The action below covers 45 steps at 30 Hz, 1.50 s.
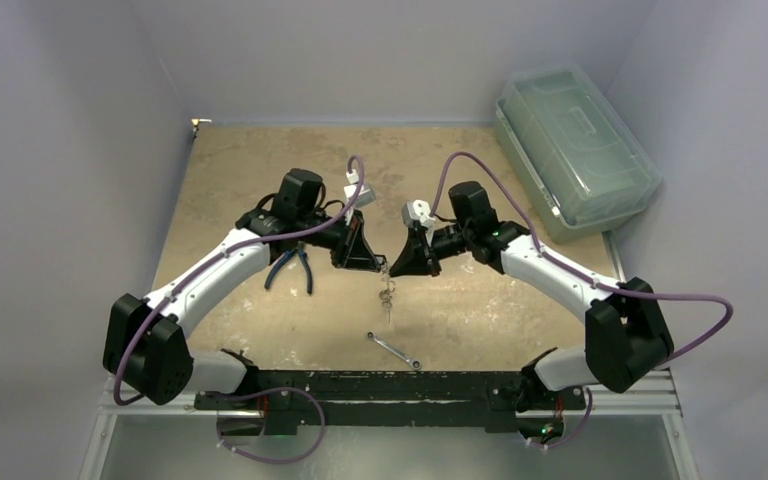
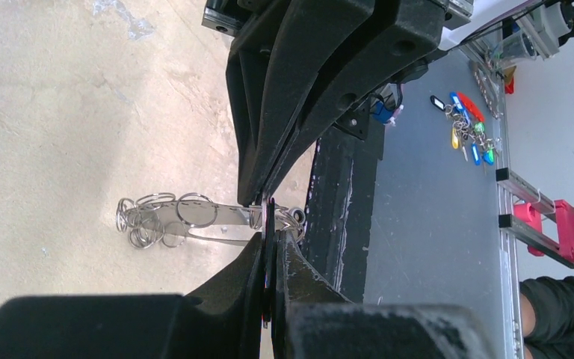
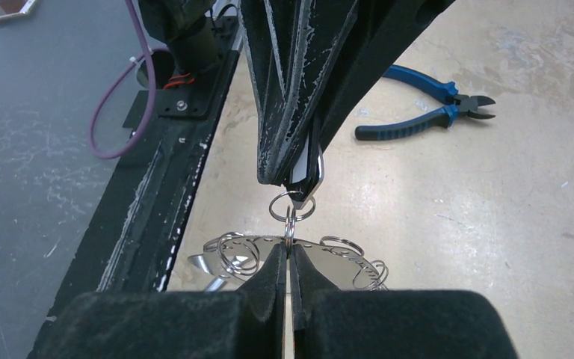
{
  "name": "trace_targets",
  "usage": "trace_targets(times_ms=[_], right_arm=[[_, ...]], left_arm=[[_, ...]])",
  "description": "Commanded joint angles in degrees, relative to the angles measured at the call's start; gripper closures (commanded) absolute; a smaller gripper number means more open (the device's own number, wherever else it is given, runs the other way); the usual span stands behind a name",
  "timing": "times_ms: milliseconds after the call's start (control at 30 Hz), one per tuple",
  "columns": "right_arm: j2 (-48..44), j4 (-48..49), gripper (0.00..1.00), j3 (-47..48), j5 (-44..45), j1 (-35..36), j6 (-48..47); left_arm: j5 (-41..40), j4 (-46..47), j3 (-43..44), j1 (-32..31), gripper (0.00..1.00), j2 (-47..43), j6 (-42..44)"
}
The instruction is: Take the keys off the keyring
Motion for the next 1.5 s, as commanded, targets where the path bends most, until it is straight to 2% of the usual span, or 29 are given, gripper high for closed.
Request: trace_targets(times_ms=[0, 867, 1033, 1233, 1467], right_arm=[[-1.17, -2.72, 1.0, 2.44, 0.81, 0.25, -1.31], [-0.71, -5.38, 1.0, 4.16, 2.15, 0.79, -2.95], [-0.43, -6.2, 1.0, 4.22, 3.02, 0.85, -3.91], [-0.07, -7.07, 1.0, 4.49, 4.4, 0.97, -5.14], [0.31, -8.25, 1.0, 5.11, 5.36, 1.01, -7.16]], left_arm=[[-0.35, 0.09, 3.83, 0.37, 1.0, 0.17, 0.59], [-3.01, 1.94, 4.67, -3.41, 1.0, 5.4, -4.68], [-2.97, -1.4, 7.04, -3.5, 1.0, 6.83, -4.11], [-2.64, -11.69, 12.23, -3.5, 1.0, 9.8, 0.27], [-1.64, -14.84, 11.38, -3.5, 1.0, 8.53, -0.01]])
